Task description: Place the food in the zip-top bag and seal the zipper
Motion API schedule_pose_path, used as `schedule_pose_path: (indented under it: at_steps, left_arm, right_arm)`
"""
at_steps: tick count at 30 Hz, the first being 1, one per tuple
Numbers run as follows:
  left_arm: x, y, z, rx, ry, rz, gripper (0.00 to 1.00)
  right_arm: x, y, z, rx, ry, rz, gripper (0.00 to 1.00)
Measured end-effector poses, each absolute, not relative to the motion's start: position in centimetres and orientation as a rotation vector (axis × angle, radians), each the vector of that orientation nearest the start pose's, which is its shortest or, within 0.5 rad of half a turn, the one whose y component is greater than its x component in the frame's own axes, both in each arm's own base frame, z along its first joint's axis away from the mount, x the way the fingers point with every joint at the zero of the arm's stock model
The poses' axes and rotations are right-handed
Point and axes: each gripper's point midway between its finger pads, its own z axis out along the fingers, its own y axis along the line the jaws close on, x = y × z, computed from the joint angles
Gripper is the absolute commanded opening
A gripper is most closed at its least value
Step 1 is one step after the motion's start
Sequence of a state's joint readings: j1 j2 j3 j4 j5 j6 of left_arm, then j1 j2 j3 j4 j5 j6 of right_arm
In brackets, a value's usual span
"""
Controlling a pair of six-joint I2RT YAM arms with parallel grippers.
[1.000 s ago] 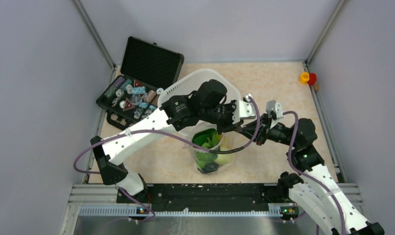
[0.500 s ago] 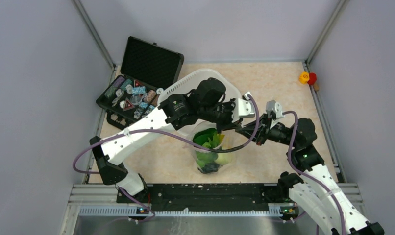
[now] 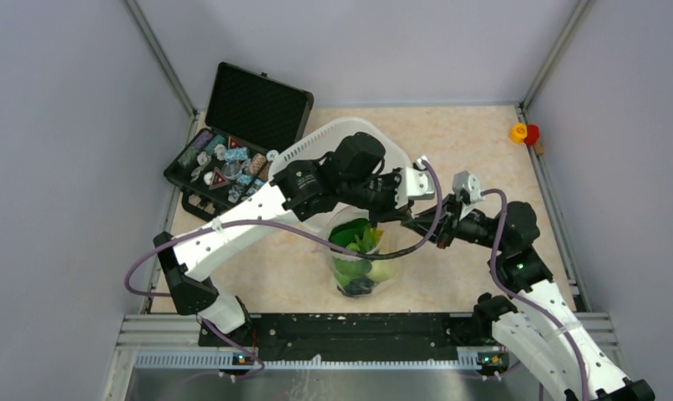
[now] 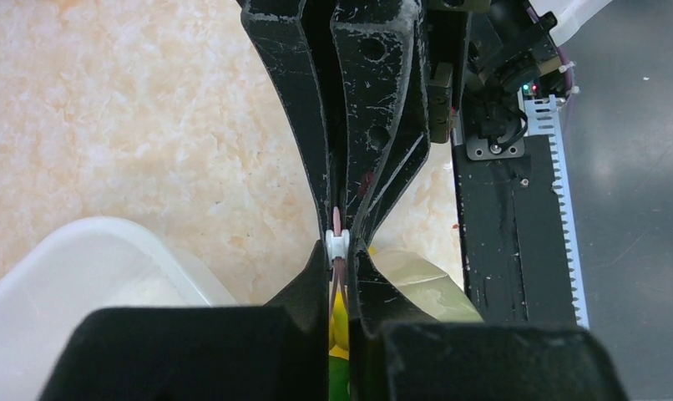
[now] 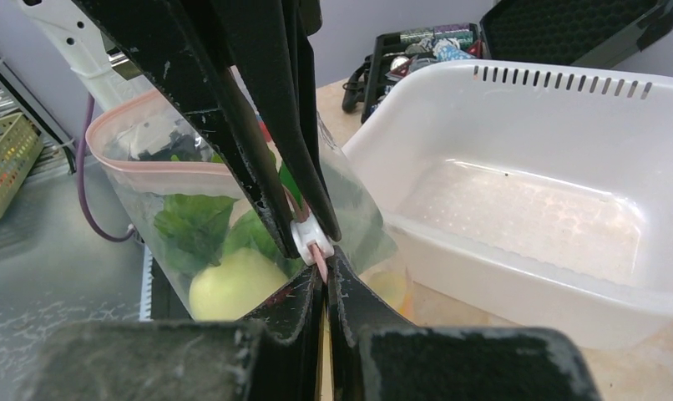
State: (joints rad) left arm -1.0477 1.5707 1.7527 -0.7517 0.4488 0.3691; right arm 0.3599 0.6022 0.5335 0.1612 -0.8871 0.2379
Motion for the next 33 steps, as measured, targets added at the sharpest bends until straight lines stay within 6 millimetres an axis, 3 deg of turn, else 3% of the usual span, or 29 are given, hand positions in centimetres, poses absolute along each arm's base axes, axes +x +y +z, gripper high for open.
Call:
schedule_pose_path:
  at_steps: [33]
  left_arm:
    - [16.77,-39.53,31.48,1.586,1.558,-0.794,0.00]
  right_arm:
    - [16.68,21.14,27.88,-0.864,1.418,1.073,0.00]
